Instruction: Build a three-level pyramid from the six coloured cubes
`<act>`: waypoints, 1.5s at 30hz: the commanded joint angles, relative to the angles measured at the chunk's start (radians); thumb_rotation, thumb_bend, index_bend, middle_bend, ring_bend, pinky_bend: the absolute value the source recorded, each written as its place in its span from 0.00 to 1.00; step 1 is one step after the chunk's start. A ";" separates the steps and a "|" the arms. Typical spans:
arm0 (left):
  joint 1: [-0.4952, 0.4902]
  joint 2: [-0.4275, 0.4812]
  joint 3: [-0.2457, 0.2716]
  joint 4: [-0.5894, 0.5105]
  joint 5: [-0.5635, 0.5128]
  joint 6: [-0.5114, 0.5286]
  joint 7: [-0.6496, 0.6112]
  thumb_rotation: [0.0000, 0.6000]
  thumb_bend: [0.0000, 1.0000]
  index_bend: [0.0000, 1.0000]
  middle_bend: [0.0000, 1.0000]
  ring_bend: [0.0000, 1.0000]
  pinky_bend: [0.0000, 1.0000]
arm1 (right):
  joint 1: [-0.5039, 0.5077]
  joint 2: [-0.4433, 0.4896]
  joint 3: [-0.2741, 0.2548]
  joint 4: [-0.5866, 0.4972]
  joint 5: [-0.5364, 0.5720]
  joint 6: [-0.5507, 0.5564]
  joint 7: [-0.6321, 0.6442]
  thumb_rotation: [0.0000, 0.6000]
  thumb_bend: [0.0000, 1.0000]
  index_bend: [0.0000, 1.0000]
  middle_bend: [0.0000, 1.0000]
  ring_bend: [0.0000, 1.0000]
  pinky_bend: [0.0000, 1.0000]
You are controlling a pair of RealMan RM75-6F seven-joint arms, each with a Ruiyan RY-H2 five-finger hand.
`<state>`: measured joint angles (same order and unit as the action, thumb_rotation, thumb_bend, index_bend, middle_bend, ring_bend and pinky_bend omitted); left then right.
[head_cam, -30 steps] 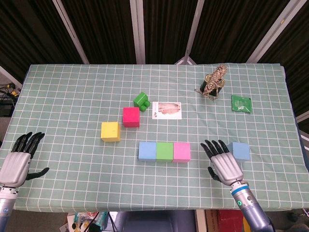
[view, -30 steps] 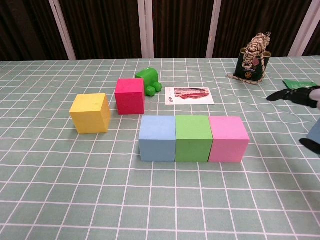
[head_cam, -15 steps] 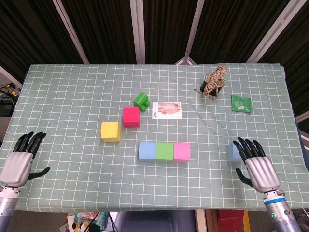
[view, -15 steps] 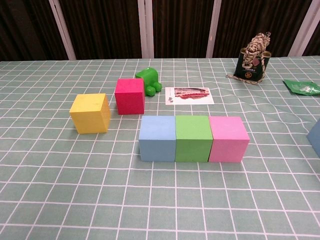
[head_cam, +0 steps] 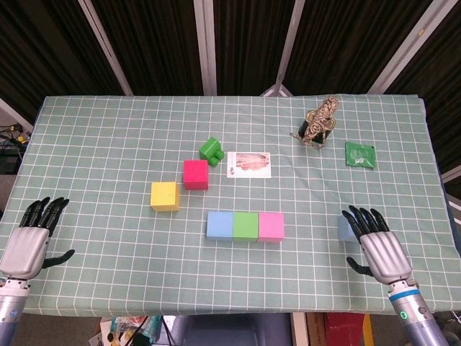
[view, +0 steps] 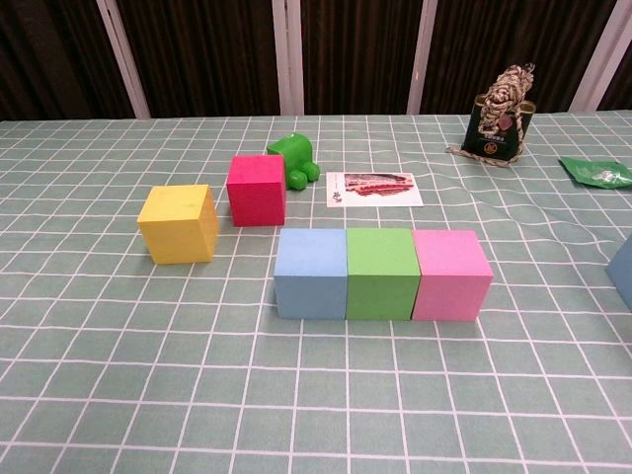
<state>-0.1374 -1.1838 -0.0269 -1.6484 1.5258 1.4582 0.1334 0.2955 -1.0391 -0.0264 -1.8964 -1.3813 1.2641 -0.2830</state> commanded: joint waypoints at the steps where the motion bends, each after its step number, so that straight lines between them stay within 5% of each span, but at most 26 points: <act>1: 0.000 0.000 0.000 0.001 0.000 0.000 -0.001 1.00 0.09 0.00 0.06 0.00 0.03 | 0.043 -0.007 0.039 0.032 0.084 -0.074 -0.021 1.00 0.26 0.00 0.03 0.00 0.00; 9: 0.000 0.003 0.000 0.003 0.001 0.000 -0.008 1.00 0.09 0.00 0.06 0.00 0.03 | 0.109 0.000 0.077 0.087 0.242 -0.218 -0.025 1.00 0.26 0.00 0.00 0.00 0.00; 20: 0.001 -0.003 -0.014 0.017 0.009 0.026 -0.026 1.00 0.09 0.00 0.06 0.00 0.03 | 0.135 -0.019 0.078 0.143 0.338 -0.282 -0.036 1.00 0.26 0.00 0.00 0.00 0.00; 34: -0.003 -0.004 -0.013 0.015 0.002 0.014 -0.025 1.00 0.09 0.00 0.06 0.00 0.03 | 0.151 -0.073 0.085 0.251 0.348 -0.318 0.010 1.00 0.26 0.00 0.22 0.01 0.00; 45: -0.004 -0.004 -0.014 0.015 -0.001 0.011 -0.028 1.00 0.09 0.00 0.06 0.00 0.03 | 0.152 -0.094 0.077 0.285 0.354 -0.332 0.019 1.00 0.26 0.00 0.36 0.14 0.00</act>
<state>-0.1408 -1.1874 -0.0406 -1.6329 1.5251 1.4698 0.1058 0.4481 -1.1320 0.0518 -1.6132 -1.0271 0.9329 -0.2647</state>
